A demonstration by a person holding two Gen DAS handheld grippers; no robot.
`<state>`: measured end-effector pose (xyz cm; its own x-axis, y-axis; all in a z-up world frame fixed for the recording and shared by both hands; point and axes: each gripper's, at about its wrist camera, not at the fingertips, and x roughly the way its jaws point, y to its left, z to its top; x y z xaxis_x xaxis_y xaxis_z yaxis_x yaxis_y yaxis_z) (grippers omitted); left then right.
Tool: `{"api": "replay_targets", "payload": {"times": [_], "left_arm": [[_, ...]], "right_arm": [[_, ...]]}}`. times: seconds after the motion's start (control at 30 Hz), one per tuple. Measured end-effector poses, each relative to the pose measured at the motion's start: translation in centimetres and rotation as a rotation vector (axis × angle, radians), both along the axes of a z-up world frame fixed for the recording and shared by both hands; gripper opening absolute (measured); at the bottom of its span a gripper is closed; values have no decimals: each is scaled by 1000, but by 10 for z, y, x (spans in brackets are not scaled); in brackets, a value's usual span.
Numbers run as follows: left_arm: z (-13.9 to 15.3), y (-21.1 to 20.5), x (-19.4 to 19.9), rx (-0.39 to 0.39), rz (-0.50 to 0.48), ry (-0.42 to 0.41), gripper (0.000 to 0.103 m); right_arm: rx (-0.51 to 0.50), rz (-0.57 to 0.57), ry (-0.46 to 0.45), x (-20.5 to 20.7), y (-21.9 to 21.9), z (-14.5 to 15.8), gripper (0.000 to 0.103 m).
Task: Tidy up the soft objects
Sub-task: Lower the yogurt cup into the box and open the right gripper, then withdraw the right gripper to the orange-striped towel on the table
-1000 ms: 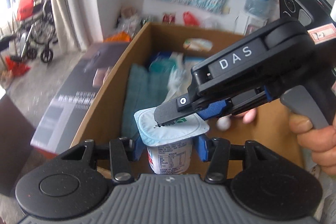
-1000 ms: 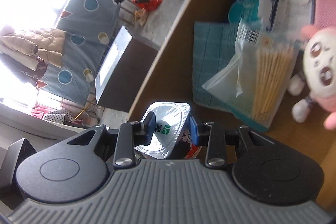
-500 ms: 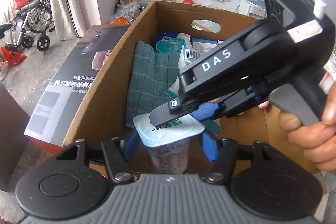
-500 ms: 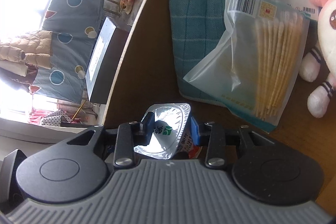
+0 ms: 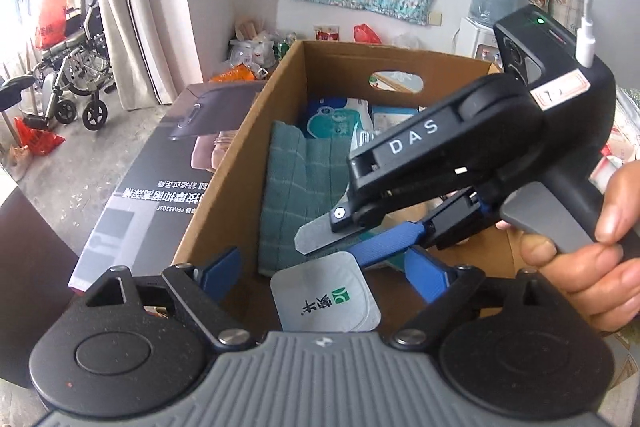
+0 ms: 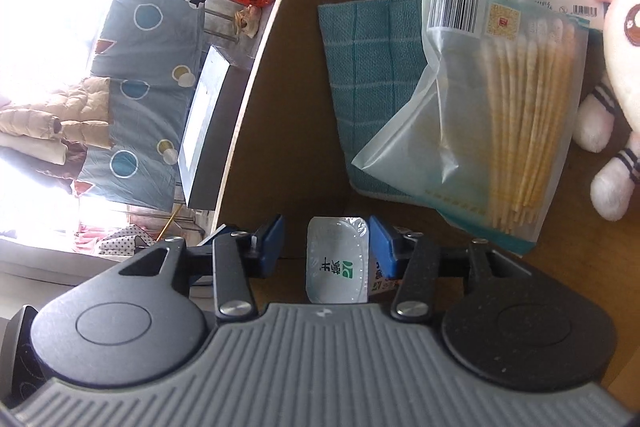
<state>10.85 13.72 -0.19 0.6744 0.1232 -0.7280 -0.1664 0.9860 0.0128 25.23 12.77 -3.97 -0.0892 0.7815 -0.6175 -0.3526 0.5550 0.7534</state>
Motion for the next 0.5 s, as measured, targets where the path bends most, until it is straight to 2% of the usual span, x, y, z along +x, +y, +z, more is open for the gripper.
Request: {"api": "replay_targets", "payload": {"times": [0.13, 0.3, 0.43, 0.5], "left_arm": [[7, -3, -6, 11, -2, -32, 90], [22, -19, -22, 35, -35, -129, 94], [34, -38, -35, -58, -114, -188, 95], [40, -52, -40, -92, -172, -216, 95]], "right_arm": [[35, -10, -37, 3, -15, 12, 49], [146, -35, -133, -9, -50, 44, 50], [207, -23, -250, -28, -103, 83, 53], [214, -43, -326, -35, -141, 105, 59]]}}
